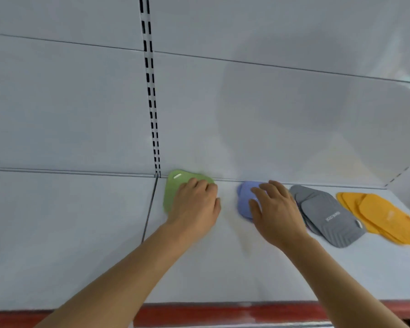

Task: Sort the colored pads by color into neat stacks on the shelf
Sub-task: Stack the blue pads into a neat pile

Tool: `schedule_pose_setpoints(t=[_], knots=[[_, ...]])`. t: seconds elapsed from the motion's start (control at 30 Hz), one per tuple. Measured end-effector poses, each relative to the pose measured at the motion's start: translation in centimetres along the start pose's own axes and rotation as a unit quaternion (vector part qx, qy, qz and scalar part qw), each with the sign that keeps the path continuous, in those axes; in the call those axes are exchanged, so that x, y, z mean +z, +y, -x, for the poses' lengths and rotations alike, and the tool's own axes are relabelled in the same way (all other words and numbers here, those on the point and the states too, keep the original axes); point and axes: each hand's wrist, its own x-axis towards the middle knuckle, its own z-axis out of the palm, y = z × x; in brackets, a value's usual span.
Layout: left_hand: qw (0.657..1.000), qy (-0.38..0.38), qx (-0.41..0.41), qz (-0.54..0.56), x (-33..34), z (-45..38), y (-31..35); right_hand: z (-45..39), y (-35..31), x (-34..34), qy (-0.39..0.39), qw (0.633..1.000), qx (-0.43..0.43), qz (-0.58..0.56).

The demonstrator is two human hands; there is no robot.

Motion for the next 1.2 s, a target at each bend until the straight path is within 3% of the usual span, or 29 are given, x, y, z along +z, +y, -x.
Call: schedule_pose_setpoints(t=[0.17,0.4,0.6,0.73,0.9,1.0,1.1,1.2], knots=[[0.995,-0.078,-0.024,0.055,0.9,-2.8,5.5,0.9,6.2,-0.9,-0.021,1.000,0.010,0.010],[0.960,-0.183,-0.203,0.062,2.5,-6.6,9.2,1.2,8.0,0.0,-0.079,0.991,-0.084,-0.072],[0.901,-0.203,-0.350,0.154,3.2,-6.8,8.6,0.6,10.2,-0.4,-0.094,0.977,-0.166,-0.091],[0.908,-0.120,-0.332,0.224,2.7,-6.0,9.7,-0.3,10.6,-0.8,-0.096,0.972,-0.166,-0.136],[0.950,-0.095,-0.142,0.263,-1.1,-5.8,10.4,-3.2,10.3,-4.0,-0.034,0.951,-0.187,-0.246],[0.957,-0.056,-0.095,0.269,-3.4,-6.3,10.3,-4.8,9.6,-5.6,-0.040,0.940,-0.220,-0.257],[0.913,-0.031,-0.153,0.378,-3.9,-6.2,10.0,-4.4,9.3,-6.3,-0.032,0.928,-0.199,-0.313],[0.858,-0.114,-0.225,0.448,-2.7,-4.6,8.6,-3.3,10.2,-6.8,-0.028,0.899,-0.054,-0.433]])
